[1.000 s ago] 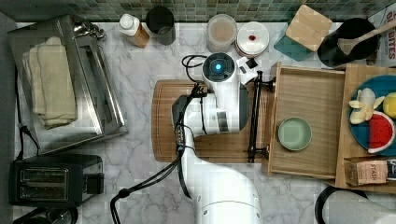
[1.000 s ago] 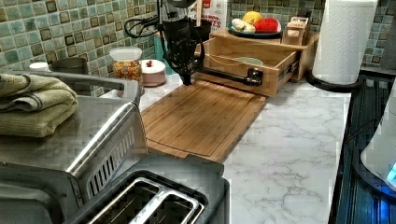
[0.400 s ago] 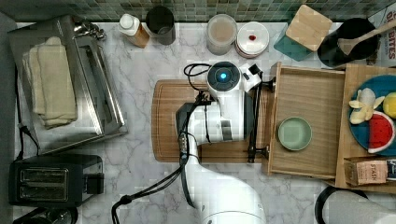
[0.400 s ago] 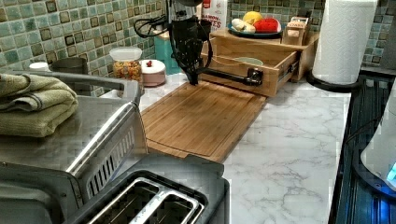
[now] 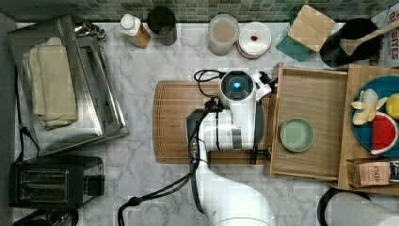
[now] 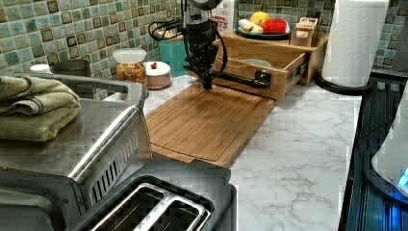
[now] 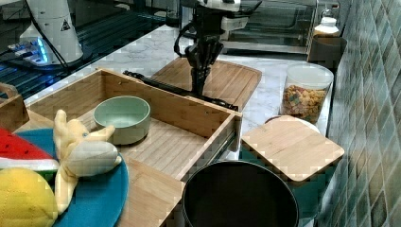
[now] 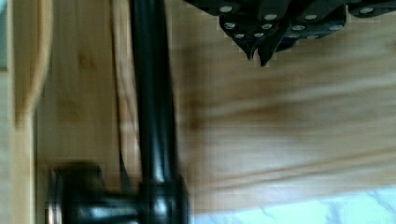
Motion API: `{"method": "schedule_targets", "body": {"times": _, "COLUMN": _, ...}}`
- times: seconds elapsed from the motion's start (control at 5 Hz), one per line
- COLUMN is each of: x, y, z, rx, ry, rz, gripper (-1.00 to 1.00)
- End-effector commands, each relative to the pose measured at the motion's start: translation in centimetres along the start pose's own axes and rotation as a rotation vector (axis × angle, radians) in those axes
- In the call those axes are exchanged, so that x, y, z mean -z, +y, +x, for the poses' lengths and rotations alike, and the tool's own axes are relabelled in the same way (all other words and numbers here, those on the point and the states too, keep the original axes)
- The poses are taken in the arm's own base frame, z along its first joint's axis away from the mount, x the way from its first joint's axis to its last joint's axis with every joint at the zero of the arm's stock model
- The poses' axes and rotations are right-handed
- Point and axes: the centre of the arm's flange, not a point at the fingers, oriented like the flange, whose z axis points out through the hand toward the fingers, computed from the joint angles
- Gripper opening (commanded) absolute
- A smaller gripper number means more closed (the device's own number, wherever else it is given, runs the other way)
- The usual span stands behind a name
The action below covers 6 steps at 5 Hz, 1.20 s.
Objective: Close the drawer.
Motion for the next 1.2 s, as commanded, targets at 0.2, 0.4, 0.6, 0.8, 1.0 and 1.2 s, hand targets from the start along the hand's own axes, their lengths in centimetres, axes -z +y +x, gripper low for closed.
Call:
{"method": "schedule_targets", "body": {"times": 0.2, "x": 3.5, "y": 10.0, "z": 2.3, "rx": 0.074, "ry": 0.072, "rz": 0.005, "gripper": -1.00}}
{"method": "schedule_targets", "body": {"times": 0.4, "x": 2.7, "y": 13.9, "z": 3.3, "rx": 0.105, "ry": 0.084, "rz": 0.011, "gripper": -1.00}}
{"method": "schedule_targets", "body": {"times": 0.6, "x": 2.2, "y": 18.4, "z": 4.5, "rx": 0.093, "ry": 0.064, "rz": 0.029, "gripper": -1.00}}
{"method": "schedule_targets", "body": {"times": 0.8, "x": 1.6, "y": 23.2, "z": 5.2, "rx": 0.076, "ry": 0.068, "rz": 0.042, "gripper": -1.00}}
{"method": "schedule_targets", "body": {"times": 1.0, "x": 1.5, "y": 27.2, "z": 4.8, "rx": 0.043, "ry": 0.098, "rz": 0.043, "gripper": -1.00}}
{"method": "schedule_targets", "body": {"times": 1.2, "x": 0.4, "y": 31.7, "z": 4.0, "rx": 0.080, "ry": 0.173, "rz": 0.048, "gripper": -1.00}}
